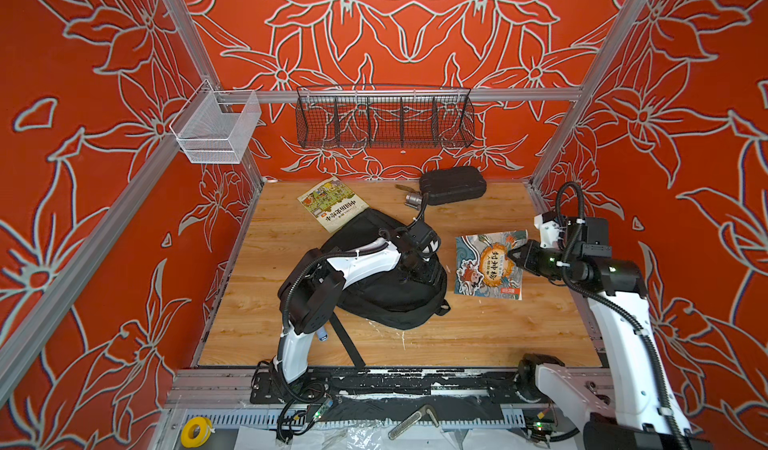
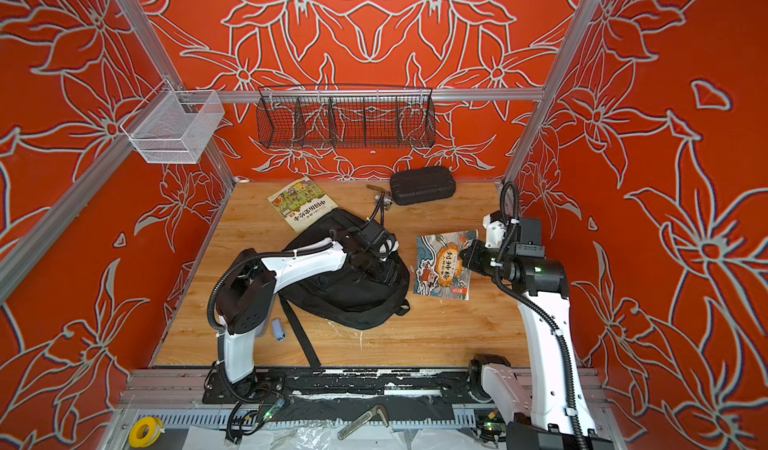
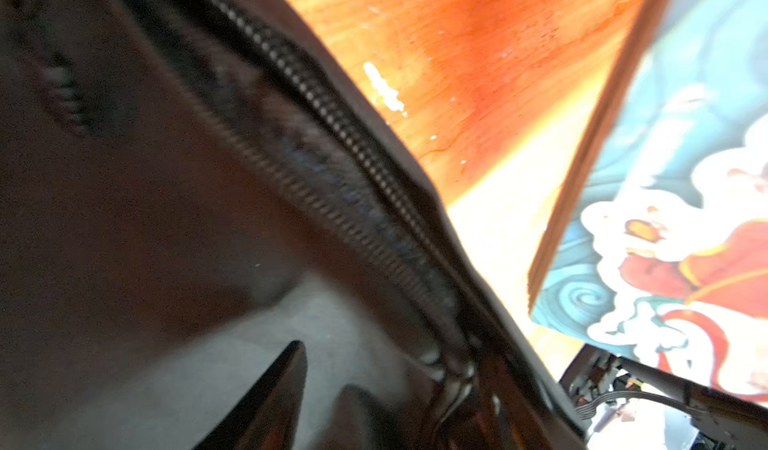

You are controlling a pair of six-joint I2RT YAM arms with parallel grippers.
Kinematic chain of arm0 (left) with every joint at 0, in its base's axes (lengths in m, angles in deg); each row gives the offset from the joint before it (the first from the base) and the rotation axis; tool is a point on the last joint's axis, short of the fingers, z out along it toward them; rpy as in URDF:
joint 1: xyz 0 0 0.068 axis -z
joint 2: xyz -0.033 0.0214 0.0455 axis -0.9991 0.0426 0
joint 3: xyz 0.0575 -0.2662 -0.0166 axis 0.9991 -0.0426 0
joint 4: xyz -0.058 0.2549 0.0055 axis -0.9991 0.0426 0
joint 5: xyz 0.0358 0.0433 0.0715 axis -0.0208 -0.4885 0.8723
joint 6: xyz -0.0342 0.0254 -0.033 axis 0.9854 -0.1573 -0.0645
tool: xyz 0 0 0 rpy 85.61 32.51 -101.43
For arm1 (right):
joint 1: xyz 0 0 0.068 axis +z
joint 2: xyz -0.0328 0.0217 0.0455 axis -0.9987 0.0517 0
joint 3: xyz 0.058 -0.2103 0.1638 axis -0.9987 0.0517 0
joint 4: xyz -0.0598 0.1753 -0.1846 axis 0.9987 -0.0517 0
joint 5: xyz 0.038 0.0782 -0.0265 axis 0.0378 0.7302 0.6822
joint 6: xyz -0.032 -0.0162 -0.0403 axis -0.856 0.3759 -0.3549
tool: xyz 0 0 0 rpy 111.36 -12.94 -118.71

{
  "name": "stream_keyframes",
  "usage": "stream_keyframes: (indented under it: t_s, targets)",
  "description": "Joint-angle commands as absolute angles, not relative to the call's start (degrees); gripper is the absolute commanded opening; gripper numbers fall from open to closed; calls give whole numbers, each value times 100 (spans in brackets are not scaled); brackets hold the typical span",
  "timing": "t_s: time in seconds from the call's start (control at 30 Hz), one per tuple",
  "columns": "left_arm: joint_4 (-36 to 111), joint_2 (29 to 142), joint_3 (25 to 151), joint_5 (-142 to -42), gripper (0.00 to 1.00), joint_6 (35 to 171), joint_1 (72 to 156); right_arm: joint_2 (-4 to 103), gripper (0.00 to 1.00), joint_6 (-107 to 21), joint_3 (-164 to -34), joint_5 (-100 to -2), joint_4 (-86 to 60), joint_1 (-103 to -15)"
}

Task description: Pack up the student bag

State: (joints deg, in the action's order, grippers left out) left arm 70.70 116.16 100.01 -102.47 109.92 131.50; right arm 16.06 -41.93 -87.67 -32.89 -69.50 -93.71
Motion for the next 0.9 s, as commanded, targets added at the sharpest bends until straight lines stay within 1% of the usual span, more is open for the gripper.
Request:
stream_keyframes:
  t_s: [0.0,0.07,0.13,0.37,0.53,0.73,0.77,0.8,0.83,0.87]
  targets:
    - [7178,11096,9643,-10160,66,11099,13178,1557,0,-4304,-8749,-3355,-7032,-9328]
    - [7202,10884,9500,-10098,66,11074,13173,1559,0,-4309,-8713,-3342,-6992,-9328]
    - [7134,10845,9485,-10178,69,11067,13175,1605,0,-4319,-8710,-3307,-6950,-9328]
    - [6734,11635,9950,-10952,72,11203,13186,1746,0,-4322,-8695,-3177,-6827,-9330]
    - [7162,12095,10181,-10612,72,11151,13185,1667,0,-4322,-8638,-3205,-6829,-9328]
    - [7185,12346,10232,-10269,71,11180,13188,1624,0,-4253,-8541,-3077,-6706,-9328]
    - [7141,12380,10257,-10270,70,11198,13190,1610,0,-4243,-8507,-3041,-6668,-9317]
    - [7157,12437,10319,-10273,65,11207,13189,1600,0,-4228,-8478,-3006,-6639,-9321]
    - [7250,12504,10440,-10253,56,11183,13186,1582,0,-4217,-8458,-2989,-6620,-9319]
    - [7380,12542,10534,-10165,43,11179,13186,1564,0,-4231,-8457,-2940,-6605,-9319]
